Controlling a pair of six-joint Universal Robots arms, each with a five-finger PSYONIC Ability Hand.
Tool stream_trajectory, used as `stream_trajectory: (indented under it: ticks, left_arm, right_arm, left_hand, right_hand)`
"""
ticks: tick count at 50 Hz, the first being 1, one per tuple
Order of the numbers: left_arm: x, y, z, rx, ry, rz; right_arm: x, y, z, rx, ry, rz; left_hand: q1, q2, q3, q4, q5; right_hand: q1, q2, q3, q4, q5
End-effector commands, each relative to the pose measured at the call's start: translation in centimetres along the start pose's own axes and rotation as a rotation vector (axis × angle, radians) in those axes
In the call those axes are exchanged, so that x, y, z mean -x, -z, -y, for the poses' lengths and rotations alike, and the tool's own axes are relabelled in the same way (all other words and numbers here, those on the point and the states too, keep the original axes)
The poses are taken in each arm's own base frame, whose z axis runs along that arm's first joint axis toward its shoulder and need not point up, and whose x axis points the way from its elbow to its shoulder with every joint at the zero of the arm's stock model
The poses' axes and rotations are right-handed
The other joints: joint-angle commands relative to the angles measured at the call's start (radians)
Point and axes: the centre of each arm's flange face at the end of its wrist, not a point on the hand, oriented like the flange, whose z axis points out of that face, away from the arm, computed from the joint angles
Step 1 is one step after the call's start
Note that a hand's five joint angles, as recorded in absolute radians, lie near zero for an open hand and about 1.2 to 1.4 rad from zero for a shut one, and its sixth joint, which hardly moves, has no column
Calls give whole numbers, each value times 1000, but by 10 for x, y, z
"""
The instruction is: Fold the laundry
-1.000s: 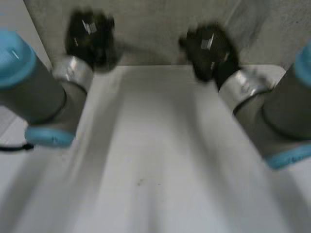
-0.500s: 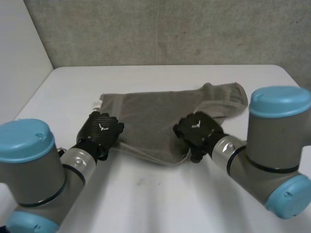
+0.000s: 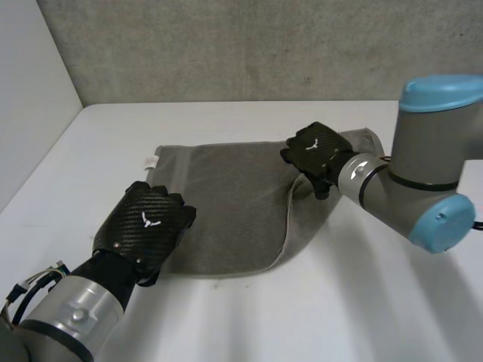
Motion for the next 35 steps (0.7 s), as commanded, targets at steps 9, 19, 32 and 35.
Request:
stream_trajectory:
  ticks: [9,19,32,35]
  left_arm:
    - [20,-40,-54,180,159,70]
    - [20,-55,-62,155,269,20]
    - [19,-54,-61,152,295,16]
    - [20,-55,-60,147,315,19]
  right_arm:
    - [41,-11,-23,29,3,148]
    - [59,-3,-32,52,-12,214]
    - [61,-11,-36,49,-15,218]
    - [58,-10,-31,35,-16,210]
  left_hand:
    - [-618,-621,-622,-621,-620]
    - [-607,-609,-610,-609,-608]
    - [-607,-609,-610,-609,-608]
    - [-607,-609,-610,-609,-608]
  right_hand:
    - [153,103,111,117,126]
    - [298,247,255,261,270]
    - [984,933,941,947,956]
    - [984,933,941,947,956]
